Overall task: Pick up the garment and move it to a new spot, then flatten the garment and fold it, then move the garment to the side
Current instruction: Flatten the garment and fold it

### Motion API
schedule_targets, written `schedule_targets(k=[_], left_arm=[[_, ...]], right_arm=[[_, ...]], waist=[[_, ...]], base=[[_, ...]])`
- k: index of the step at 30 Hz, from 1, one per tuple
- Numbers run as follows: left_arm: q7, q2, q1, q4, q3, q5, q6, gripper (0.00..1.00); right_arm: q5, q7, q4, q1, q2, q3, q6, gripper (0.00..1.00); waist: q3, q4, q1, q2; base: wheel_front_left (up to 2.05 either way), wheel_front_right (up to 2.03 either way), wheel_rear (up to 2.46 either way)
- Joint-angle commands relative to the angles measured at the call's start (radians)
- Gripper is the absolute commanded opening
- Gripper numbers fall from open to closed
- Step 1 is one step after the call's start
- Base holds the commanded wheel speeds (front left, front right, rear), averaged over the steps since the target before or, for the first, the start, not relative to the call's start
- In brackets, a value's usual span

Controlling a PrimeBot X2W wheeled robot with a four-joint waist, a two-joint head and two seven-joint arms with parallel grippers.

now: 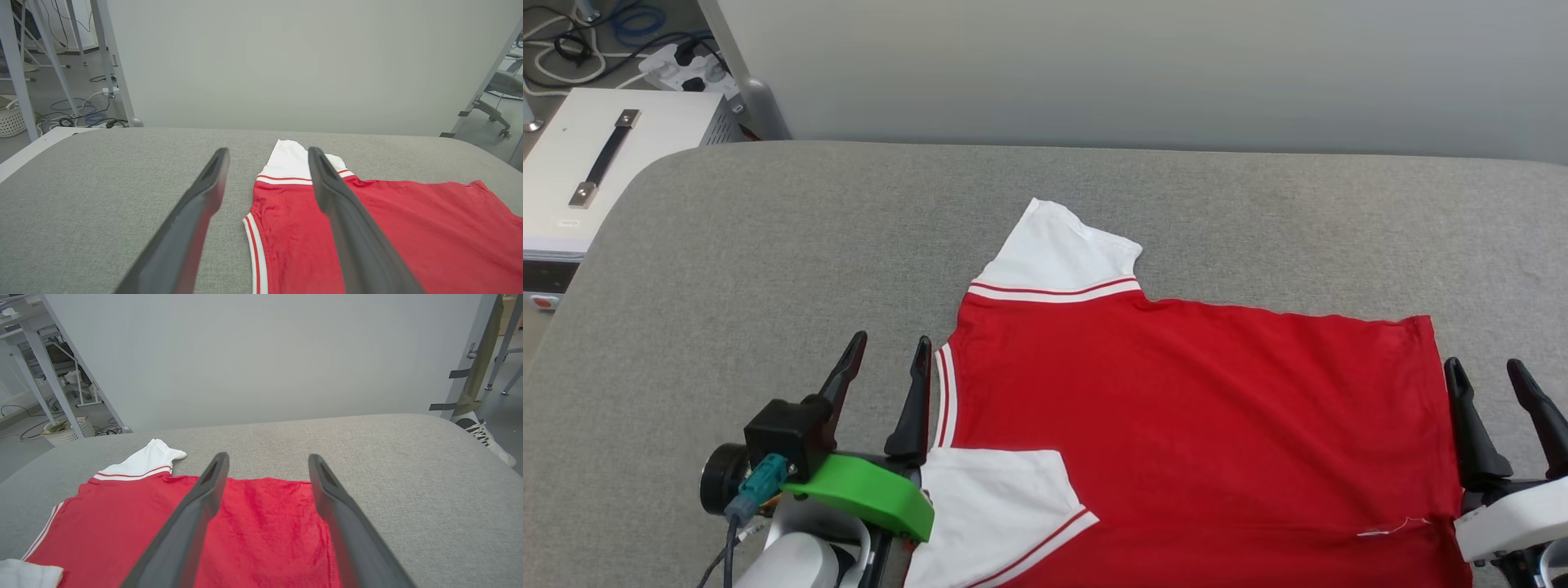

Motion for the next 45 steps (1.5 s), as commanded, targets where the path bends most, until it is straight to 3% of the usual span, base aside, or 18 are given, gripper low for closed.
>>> schedule_targets(k=[1, 14, 18, 24, 29, 35, 38, 45], left_arm=[[-0.006, -0.025, 0.031, -0.008, 0.032, 0.037, -0.026, 1.0], [-0.006, -0.245, 0.13, 0.015, 0.31, 0.294, -0.255, 1.0], [-0.006, -0.292, 0.127, 0.022, 0.365, 0.344, -0.303, 1.0], [-0.006, -0.315, 0.074, 0.046, 0.398, 0.376, -0.347, 1.0], [0.037, -0.265, -0.068, 0.139, 0.356, 0.37, -0.366, 1.0], [0.274, -0.164, -0.344, 0.208, 0.253, 0.294, -0.373, 1.0], [0.437, -0.094, -0.49, 0.254, 0.151, 0.216, -0.373, 1.0], [0.683, 0.037, -0.76, 0.386, -0.026, 0.028, -0.374, 1.0]], right_arm=[[-0.02, -0.029, 0.012, 0.009, 0.011, 0.008, -0.001, 1.0], [-0.093, -0.155, 0.061, -0.024, 0.051, 0.051, -0.001, 1.0], [-0.097, -0.168, 0.061, -0.033, 0.062, 0.056, -0.001, 1.0], [-0.09, -0.171, 0.046, -0.053, 0.061, 0.069, -0.001, 1.0], [-0.086, -0.154, 0.016, -0.084, 0.056, 0.082, -0.001, 1.0], [-0.088, -0.13, -0.023, -0.126, 0.06, 0.102, -0.001, 1.0], [-0.09, -0.124, -0.04, -0.151, 0.064, 0.112, -0.001, 1.0], [-0.101, -0.138, -0.056, -0.205, 0.08, 0.152, -0.001, 1.0]], waist=[[0.002, -0.001, 0.0, 0.0], [0.043, -0.022, 0.0, 0.0], [0.059, -0.033, 0.0, 0.0], [0.103, -0.059, 0.0, 0.0], [0.17, -0.093, 0.0, 0.0], [0.257, -0.145, 0.0, 0.0], [0.302, -0.176, 0.0, 0.0], [0.388, -0.245, 0.0, 0.0]], base=[[0.0, 0.0, 0.0], [0.0, 0.0, 0.0], [0.0, 0.0, 0.0], [0.0, 0.0, 0.0], [0.0, 0.0, 0.0], [0.0, 0.0, 0.0], [0.0, 0.0, 0.0], [0.0, 0.0, 0.0]])
